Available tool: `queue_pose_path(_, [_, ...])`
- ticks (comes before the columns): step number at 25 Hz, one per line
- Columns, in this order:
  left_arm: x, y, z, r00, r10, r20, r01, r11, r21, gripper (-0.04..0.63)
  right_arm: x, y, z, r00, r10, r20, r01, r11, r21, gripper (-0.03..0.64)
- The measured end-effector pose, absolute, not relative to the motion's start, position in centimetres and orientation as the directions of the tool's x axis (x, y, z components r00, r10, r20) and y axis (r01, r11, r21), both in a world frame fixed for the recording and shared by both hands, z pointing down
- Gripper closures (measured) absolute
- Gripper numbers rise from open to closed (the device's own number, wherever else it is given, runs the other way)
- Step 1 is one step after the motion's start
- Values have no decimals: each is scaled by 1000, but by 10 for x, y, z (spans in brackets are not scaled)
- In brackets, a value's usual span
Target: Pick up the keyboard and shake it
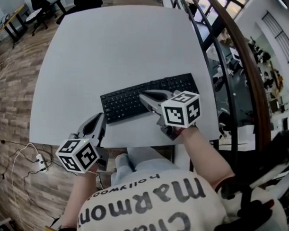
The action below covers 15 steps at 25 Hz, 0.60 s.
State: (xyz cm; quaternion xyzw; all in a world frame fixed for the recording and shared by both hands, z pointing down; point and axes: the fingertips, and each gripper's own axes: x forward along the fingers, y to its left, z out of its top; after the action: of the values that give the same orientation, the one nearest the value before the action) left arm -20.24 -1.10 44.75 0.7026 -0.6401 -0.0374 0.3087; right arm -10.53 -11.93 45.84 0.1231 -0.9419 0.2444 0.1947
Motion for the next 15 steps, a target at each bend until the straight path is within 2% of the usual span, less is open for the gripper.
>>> queue_pose_path(6, [-195, -26, 459, 195, -912, 362, -849, 28, 528, 595, -119, -131, 473, -858, -71, 509, -271, 904, -330, 561])
queue_pose_path(8, [-196, -29, 465, 188, -909, 373, -839, 49, 542, 595, -126, -134, 479, -847, -35, 531, -237, 918, -318, 522])
queue_pose_path(10, [-196, -30, 473, 182, -904, 387, -829, 70, 555, 595, -133, -134, 487, -833, 15, 554, -192, 930, -314, 454])
queue_pose_path(15, [-198, -36, 478, 178, -898, 402, -834, 79, 546, 595, -148, -134, 495, -767, 105, 633, -43, 976, -214, 411])
